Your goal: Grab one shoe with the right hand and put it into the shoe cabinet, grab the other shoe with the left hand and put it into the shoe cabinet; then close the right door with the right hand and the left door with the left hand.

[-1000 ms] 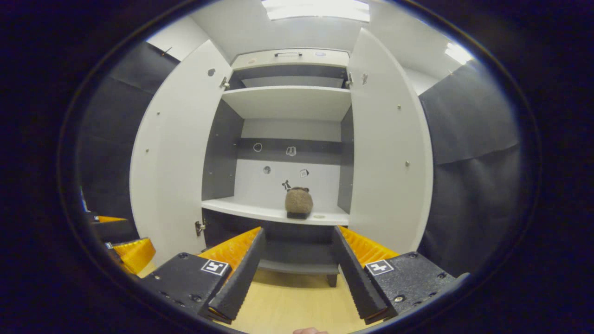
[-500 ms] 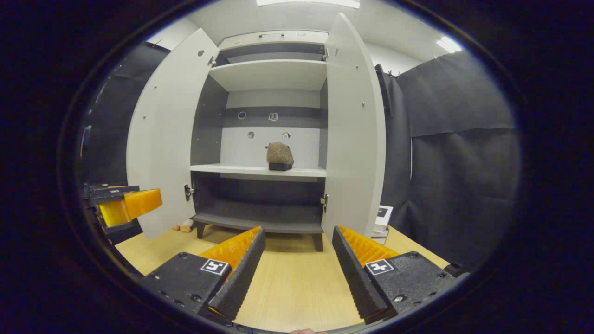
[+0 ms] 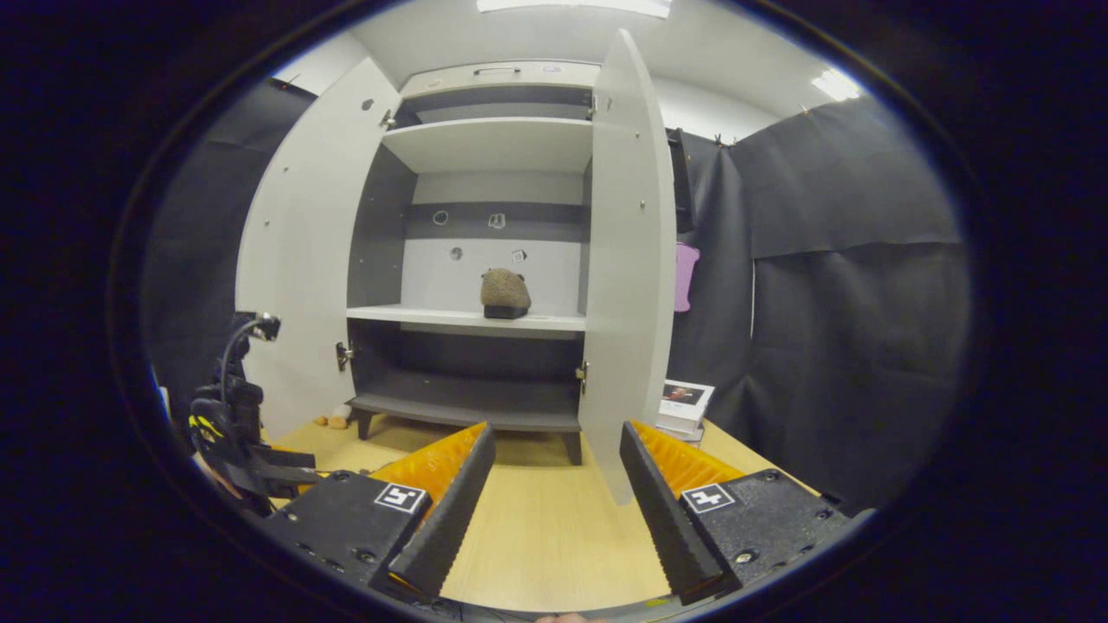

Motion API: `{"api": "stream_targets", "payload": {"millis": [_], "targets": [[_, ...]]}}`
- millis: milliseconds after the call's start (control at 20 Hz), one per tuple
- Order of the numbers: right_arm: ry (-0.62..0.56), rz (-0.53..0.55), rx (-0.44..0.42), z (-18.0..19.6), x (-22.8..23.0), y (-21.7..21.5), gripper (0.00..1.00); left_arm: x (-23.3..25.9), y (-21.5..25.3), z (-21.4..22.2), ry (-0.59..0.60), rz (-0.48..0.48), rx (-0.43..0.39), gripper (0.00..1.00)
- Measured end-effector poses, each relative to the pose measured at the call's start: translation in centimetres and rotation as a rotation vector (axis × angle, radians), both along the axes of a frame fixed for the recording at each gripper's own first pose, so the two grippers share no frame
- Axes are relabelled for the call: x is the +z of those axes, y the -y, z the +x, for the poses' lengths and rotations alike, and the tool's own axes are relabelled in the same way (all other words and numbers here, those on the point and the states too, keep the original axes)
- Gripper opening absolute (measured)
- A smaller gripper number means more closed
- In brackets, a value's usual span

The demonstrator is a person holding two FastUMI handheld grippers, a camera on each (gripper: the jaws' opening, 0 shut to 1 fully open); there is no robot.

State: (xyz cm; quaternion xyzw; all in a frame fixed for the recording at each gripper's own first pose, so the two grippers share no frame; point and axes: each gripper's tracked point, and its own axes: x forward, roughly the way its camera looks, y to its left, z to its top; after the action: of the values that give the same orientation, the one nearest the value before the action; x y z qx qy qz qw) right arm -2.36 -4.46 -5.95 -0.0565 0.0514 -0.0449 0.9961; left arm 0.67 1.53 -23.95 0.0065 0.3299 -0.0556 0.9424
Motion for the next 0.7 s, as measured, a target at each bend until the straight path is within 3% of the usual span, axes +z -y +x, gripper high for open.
{"api": "stream_targets", "payload": {"millis": [150, 500, 550, 600, 700], "targets": [[-0.004, 0.0, -0.027, -0.3, -0.1, 1.0, 0.92, -4.4, -1.8, 1.2, -0.082, 0.063, 0.019, 0.95], [-0.02, -0.012, -0.073, -0.4, -0.2, 2.5, 0.92, -6.8, -1.2, 5.3, -0.063, -0.052, 0.061, 0.92], [-0.023, -0.01, -0.079, -0.4, -0.3, 2.6, 0.92, -7.5, -1.0, 5.7, -0.068, -0.057, 0.061, 0.88], [-0.026, -0.009, -0.084, -0.5, -0.3, 2.9, 0.92, -8.1, -0.8, 5.8, -0.085, -0.067, 0.058, 0.75], [-0.035, -0.008, -0.095, -0.2, -0.5, 3.2, 0.92, -7.9, -0.5, 6.7, -0.047, -0.071, 0.061, 0.58]]}}
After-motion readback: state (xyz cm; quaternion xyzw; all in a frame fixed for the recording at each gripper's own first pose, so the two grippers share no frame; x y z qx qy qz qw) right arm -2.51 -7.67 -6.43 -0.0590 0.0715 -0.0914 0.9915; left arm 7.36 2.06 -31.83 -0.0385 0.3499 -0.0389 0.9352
